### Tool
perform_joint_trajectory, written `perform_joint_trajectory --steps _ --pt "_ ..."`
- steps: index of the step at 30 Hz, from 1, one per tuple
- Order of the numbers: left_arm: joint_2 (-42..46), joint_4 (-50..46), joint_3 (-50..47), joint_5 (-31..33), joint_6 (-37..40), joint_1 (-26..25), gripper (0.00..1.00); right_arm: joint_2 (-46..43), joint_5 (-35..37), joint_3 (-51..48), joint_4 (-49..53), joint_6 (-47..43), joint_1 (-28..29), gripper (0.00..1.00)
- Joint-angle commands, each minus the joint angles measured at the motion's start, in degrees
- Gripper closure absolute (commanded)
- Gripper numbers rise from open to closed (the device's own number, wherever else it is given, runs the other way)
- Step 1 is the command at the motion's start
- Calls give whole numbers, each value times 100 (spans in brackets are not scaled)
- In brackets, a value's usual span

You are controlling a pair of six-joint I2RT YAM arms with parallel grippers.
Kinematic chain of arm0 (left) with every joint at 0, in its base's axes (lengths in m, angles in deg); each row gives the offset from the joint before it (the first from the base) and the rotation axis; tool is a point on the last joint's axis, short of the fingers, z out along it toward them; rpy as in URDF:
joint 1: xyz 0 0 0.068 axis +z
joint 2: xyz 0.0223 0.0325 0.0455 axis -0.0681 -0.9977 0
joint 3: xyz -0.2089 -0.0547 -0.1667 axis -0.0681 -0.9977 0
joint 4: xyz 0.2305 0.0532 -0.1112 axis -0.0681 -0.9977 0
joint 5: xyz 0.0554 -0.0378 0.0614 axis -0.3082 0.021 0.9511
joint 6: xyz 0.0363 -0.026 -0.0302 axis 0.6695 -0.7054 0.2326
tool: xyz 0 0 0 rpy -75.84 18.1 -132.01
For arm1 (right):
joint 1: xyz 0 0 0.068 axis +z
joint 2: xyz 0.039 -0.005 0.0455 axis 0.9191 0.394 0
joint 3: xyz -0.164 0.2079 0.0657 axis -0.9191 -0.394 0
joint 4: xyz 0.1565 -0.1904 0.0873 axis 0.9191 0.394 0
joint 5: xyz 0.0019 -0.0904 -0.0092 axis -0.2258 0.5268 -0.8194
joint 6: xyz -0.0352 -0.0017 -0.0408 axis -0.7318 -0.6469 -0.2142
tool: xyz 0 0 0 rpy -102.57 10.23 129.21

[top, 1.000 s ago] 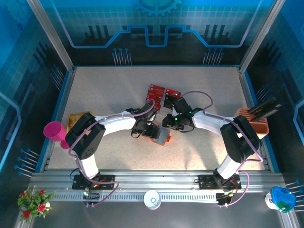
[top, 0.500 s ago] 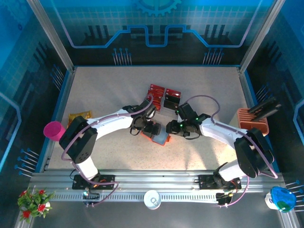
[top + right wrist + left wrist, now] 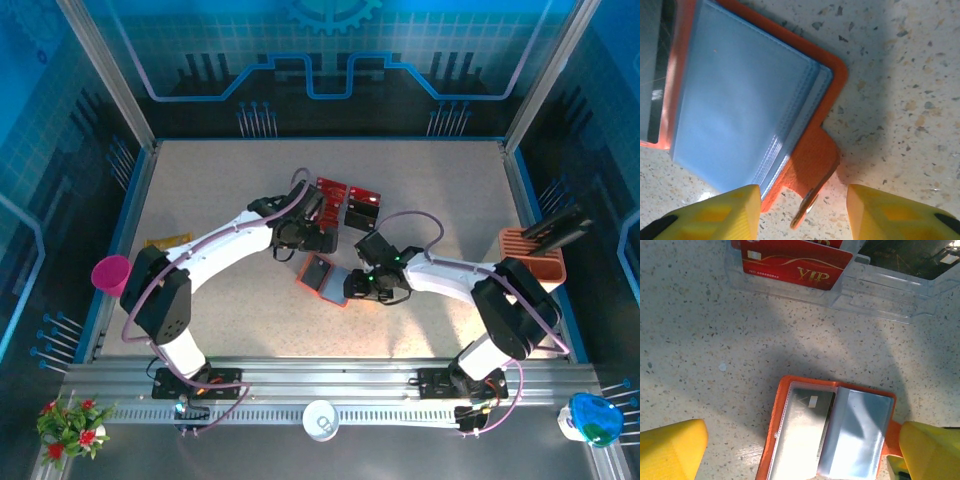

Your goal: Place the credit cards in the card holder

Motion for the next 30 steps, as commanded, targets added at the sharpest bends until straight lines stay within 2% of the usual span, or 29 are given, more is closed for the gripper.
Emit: perform_joint_trajectory --steps 1,8,16,19,23,26,30 --pt "7 48 26 -428 -323 47 1 151 218 197 58 -18 58 52" --pt "-3 82 96 -373 -470 104 1 303 262 252 67 -140 3 63" --pt "214 407 -139 -295 -334 106 1 367 233 350 93 -271 -162 90" --pt "263 440 -147 -496 -370 105 1 361 224 429 148 -371 -290 98" --pt "57 222 105 -1048 -310 108 1 372 198 638 241 -552 -534 100" --pt "68 580 -45 -1530 -323 85 1 431 128 740 300 -670 -688 100" --pt "44 870 -154 -1865 -339 13 1 490 32 793 324 -724 -772 100"
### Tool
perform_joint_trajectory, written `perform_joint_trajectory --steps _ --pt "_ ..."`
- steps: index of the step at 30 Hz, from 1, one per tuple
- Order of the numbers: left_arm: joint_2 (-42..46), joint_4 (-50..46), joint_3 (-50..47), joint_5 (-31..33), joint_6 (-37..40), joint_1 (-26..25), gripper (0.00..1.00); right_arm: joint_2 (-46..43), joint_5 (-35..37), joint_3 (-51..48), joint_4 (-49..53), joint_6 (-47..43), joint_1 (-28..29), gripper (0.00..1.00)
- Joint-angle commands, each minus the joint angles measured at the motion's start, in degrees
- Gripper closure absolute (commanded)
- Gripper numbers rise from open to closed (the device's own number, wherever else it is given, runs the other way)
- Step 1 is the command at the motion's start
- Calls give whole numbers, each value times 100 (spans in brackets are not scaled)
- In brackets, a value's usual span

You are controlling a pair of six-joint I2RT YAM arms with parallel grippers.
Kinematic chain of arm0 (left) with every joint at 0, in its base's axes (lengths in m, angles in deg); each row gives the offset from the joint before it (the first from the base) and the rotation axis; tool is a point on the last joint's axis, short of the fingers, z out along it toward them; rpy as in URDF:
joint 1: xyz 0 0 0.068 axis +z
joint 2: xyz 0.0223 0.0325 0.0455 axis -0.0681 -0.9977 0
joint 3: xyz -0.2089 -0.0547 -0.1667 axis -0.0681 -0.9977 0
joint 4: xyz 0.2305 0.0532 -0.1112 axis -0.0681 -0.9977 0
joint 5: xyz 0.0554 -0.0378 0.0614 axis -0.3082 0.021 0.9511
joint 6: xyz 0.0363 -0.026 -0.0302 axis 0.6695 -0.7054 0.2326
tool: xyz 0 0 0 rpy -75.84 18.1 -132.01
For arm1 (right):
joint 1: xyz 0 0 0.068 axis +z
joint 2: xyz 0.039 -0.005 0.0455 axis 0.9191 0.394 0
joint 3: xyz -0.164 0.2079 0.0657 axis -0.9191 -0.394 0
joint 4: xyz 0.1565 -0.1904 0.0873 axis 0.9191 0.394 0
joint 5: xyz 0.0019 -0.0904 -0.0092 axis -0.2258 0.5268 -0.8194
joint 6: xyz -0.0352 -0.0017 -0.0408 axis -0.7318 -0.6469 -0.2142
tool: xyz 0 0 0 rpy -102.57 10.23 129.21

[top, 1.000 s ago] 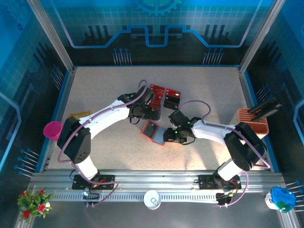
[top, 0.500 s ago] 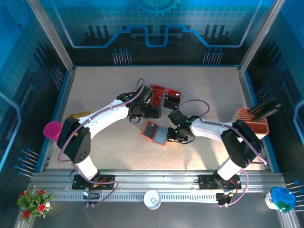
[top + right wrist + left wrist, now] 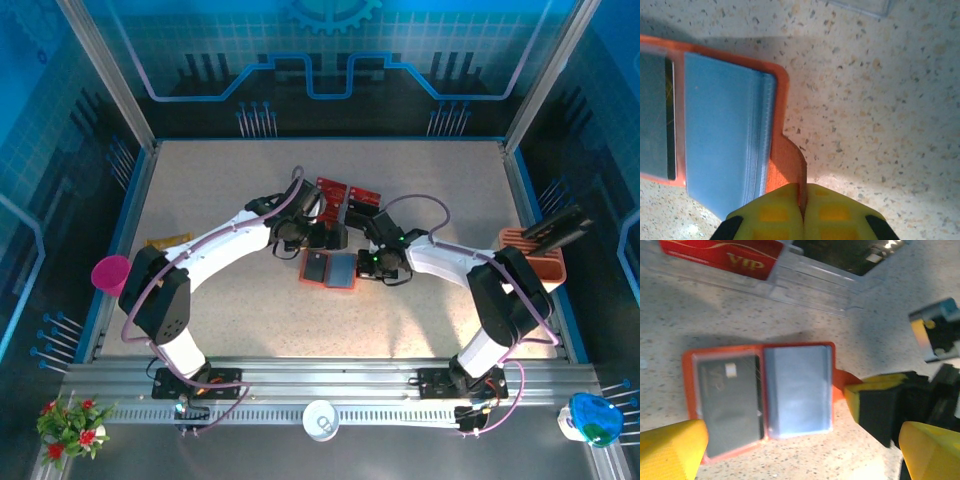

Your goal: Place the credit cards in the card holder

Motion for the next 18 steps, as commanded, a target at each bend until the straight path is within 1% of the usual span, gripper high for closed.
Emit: perform_joint_trajectory --steps 1,5,8,14,18 --pt "18 359 -119 -619 -4 -77 1 117 -160 103 120 -143 -59 100" --pt "-6 778 -436 -894 -37 -108 1 110 -208 -8 29 -64 -52 100" --pt "-96 965 -582 -975 -22 -108 1 108 -229 -63 -36 -100 -60 100" --pt "-406 863 -446 -915 143 -108 1 107 -361 -162 -233 -419 -141 100" --pt "-539 784 -414 -835 243 -108 1 134 -401 -153 -192 -614 -206 100"
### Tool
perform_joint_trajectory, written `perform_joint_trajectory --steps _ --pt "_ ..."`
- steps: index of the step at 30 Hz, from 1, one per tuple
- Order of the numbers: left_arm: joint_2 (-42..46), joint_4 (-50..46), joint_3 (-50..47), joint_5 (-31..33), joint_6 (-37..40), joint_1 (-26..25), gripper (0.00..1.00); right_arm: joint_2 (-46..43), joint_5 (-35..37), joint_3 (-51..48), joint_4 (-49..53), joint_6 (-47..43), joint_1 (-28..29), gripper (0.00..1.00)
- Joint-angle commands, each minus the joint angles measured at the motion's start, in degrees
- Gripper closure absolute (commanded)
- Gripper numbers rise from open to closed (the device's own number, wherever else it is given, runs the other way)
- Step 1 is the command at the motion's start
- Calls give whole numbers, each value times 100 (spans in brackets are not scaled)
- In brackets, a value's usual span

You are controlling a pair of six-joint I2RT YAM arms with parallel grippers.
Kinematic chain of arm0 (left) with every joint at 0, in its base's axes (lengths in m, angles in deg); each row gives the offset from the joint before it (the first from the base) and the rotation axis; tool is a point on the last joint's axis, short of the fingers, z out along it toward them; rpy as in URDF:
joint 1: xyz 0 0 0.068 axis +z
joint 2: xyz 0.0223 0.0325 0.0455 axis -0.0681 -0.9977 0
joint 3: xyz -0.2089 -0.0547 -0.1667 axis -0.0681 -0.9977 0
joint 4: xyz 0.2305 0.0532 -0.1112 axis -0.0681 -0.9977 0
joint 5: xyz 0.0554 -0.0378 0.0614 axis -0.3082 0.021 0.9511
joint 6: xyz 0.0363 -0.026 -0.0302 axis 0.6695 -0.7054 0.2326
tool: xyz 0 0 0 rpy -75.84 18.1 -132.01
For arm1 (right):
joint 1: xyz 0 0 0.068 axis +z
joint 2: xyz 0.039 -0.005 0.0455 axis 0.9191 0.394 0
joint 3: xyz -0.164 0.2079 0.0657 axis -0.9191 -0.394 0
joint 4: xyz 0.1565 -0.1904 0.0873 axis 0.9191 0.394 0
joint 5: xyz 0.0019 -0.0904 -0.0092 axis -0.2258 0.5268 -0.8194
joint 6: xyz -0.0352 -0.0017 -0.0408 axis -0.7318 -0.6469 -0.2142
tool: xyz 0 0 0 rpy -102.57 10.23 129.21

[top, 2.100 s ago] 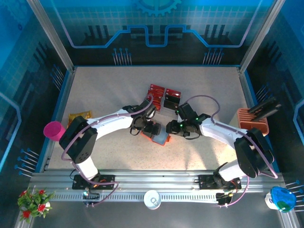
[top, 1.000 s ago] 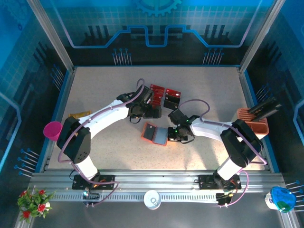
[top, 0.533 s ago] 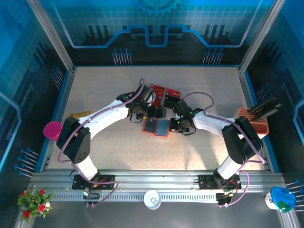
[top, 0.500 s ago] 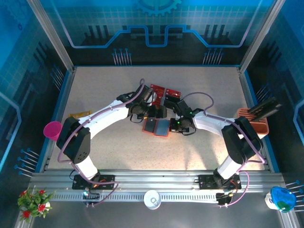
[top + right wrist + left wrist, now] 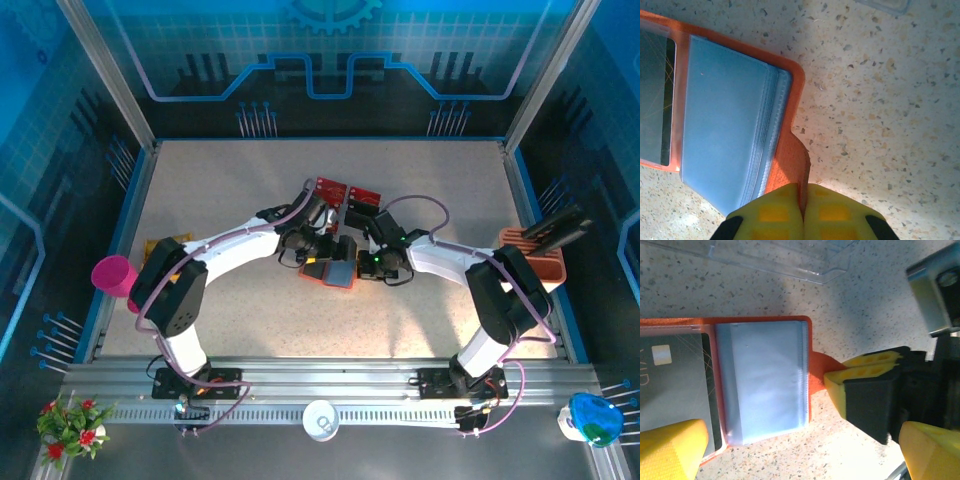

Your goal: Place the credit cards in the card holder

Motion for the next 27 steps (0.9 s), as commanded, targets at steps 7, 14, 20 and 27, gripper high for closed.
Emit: perform_joint_trajectory --steps 7,14,20,27 --pt "-141 -12 -167 110 262 -14 1 63 -244 -33 16 -447 -237 97" --pt "-189 78 -477 241 289 -17 1 -72 -400 100 152 -483 -352 82" --pt "-173 110 -638 340 319 -15 1 -384 -470 301 192 -79 -395 84" --pt "-170 143 -727 373 319 -18 1 -237 -610 692 95 277 -364 92"
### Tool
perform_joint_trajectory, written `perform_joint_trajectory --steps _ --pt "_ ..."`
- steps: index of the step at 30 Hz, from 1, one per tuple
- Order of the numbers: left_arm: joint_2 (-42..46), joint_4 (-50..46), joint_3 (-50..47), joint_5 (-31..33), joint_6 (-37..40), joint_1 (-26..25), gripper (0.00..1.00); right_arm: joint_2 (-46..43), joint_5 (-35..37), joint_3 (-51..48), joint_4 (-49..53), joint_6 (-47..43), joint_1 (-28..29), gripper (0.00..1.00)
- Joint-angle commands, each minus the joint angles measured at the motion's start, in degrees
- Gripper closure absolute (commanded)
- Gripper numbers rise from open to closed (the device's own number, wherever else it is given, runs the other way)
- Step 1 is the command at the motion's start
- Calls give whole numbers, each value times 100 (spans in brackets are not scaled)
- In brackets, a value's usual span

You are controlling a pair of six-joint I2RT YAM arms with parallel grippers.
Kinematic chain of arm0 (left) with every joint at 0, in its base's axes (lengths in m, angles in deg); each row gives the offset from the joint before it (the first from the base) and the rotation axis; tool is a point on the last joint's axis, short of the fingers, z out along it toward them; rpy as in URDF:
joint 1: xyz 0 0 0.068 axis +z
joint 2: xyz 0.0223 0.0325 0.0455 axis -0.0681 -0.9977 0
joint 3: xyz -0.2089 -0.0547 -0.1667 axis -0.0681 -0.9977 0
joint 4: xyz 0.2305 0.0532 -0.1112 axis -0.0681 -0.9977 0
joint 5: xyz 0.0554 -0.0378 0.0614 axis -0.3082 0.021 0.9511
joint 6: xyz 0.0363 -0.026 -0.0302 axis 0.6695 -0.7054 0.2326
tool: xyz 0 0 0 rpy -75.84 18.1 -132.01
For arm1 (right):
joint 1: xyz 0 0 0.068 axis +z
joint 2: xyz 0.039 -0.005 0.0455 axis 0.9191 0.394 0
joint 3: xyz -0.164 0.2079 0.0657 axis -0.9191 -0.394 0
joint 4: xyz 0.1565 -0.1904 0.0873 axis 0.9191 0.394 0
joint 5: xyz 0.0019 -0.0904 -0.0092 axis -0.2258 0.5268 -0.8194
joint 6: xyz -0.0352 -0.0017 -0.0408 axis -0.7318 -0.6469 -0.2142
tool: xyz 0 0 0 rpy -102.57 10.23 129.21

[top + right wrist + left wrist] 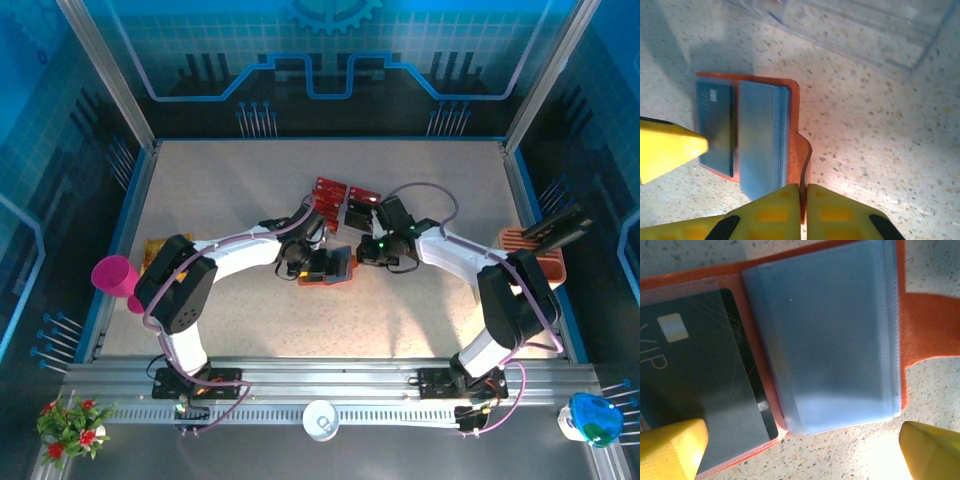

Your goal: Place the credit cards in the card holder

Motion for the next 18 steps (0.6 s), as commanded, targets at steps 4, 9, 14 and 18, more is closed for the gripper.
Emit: perform_joint_trajectory --steps 4,9,14,18 --pt "-40 86 -110 102 139 -17 1 197 -168 454 -37 352 32 94" --pt "-35 112 -123 109 120 -17 1 318 -92 643 -43 411 134 96" --pt "-1 88 -91 110 114 -18 1 231 4 580 18 390 143 100" --pt "151 51 -22 94 80 -18 1 73 -23 243 -69 389 143 100"
